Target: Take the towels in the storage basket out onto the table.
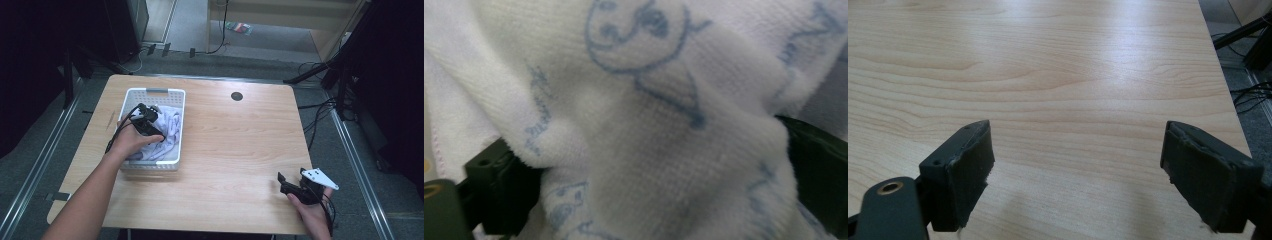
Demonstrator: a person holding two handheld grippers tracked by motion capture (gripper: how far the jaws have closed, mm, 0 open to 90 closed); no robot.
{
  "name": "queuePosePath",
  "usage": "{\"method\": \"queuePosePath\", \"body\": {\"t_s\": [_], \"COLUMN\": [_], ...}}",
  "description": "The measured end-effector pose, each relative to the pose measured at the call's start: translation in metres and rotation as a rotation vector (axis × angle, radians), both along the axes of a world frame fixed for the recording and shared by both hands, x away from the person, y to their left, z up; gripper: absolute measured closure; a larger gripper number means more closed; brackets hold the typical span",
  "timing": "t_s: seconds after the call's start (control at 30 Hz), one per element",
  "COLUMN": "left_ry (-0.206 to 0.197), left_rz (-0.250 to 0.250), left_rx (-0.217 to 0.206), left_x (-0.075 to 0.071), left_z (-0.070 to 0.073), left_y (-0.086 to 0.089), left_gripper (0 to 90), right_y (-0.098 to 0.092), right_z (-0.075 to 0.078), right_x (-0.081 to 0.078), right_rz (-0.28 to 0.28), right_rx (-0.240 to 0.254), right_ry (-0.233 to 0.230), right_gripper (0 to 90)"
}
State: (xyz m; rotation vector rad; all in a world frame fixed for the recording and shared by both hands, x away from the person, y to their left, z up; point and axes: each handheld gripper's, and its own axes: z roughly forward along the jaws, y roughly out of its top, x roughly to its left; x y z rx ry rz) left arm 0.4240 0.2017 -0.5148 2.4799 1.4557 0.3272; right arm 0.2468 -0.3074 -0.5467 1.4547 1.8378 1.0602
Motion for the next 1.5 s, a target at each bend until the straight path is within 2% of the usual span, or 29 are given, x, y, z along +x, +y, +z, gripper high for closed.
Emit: {"method": "queuePosePath", "body": {"t_s": [0.1, 0.23, 0.3, 0.43, 0.5, 0.73, 1.03, 1.23, 1.5], "left_ry": [-0.009, -0.018, -0.012, -0.017, -0.016, -0.009, -0.045, -0.053, -0.078], "left_rz": [-0.014, -0.027, -0.032, -0.032, -0.029, -0.025, -0.027, -0.030, -0.046], "left_rx": [-0.003, 0.011, 0.026, 0.048, 0.039, -0.011, -0.046, -0.052, -0.046], "left_x": [-0.002, -0.006, -0.008, -0.007, -0.007, -0.009, -0.013, -0.015, -0.019], "left_z": [0.002, 0.007, 0.009, 0.011, 0.012, 0.020, 0.042, 0.056, 0.085], "left_y": [0.001, -0.003, -0.006, -0.009, -0.009, -0.005, -0.003, 0.000, 0.002], "left_gripper": [13.1, 37.0, 44.7, 53.8, 56.8, 59.4, 59.3, 59.3, 59.1], "right_y": [0.000, 0.001, 0.001, 0.001, 0.001, 0.001, 0.001, 0.001, 0.001], "right_z": [0.000, 0.000, 0.000, 0.000, 0.000, 0.000, 0.000, 0.000, 0.000], "right_x": [0.000, 0.000, 0.001, 0.000, 0.000, 0.001, 0.001, 0.001, 0.001], "right_rz": [-0.004, -0.006, -0.007, -0.002, -0.002, 0.000, -0.001, 0.000, 0.000], "right_rx": [-0.001, -0.003, -0.004, -0.005, -0.004, -0.006, -0.007, -0.006, -0.006], "right_ry": [0.002, 0.003, 0.003, 0.001, 0.001, 0.002, 0.002, 0.002, 0.002], "right_gripper": [13.9, 13.9, 14.0, 14.0, 14.0, 14.0, 14.0, 14.0, 14.0]}}
